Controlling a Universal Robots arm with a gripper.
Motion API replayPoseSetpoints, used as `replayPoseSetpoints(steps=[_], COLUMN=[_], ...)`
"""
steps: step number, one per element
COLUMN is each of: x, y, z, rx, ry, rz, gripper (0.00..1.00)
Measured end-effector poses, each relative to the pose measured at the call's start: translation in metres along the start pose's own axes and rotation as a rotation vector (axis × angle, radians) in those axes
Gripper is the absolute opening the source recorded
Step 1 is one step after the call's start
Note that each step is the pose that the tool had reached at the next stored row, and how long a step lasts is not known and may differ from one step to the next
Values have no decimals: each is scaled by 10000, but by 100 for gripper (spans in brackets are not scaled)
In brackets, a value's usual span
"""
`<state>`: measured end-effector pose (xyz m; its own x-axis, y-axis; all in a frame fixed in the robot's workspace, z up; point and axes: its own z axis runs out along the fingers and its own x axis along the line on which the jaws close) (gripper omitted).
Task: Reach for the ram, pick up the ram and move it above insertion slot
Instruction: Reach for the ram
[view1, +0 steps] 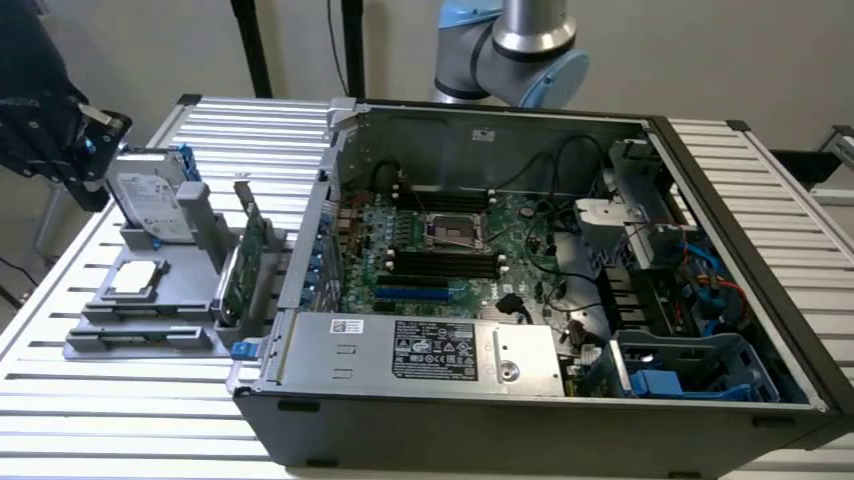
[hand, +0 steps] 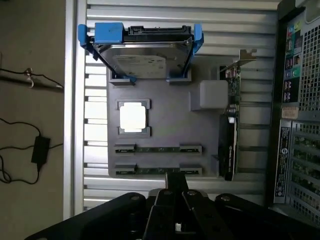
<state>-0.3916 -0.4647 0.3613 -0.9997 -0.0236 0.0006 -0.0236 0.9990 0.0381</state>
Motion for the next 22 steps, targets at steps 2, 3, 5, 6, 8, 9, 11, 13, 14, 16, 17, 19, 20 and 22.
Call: replayPoseSetpoints(steps=[2, 3, 5, 6, 8, 9, 11, 13, 14, 16, 17, 19, 20, 22], x=[21, 29, 39, 40, 39, 39, 39, 39, 39, 39, 39, 39, 39, 39], y=[-31, -42, -54, -54, -56, -56, -56, -56, -56, -56, -56, -56, -56, -56], z=[2, 3, 7, 8, 9, 9, 12, 15, 17, 20, 21, 24, 26, 29], rx=[0, 0, -1, -1, 0, 0, 1, 1, 1, 1, 0, 1, 1, 1], ry=[1, 2, 5, 9, 24, 31, 45, 59, 66, 80, 86, 100, 108, 121], rz=[-34, -59, -168, -286, -641, -814, -1190, -1550, -1734, -2094, -2275, -2639, -2820, -3179], gripper=[11, 11, 11, 11, 11, 11, 11, 11, 11, 11, 11, 11, 11, 11])
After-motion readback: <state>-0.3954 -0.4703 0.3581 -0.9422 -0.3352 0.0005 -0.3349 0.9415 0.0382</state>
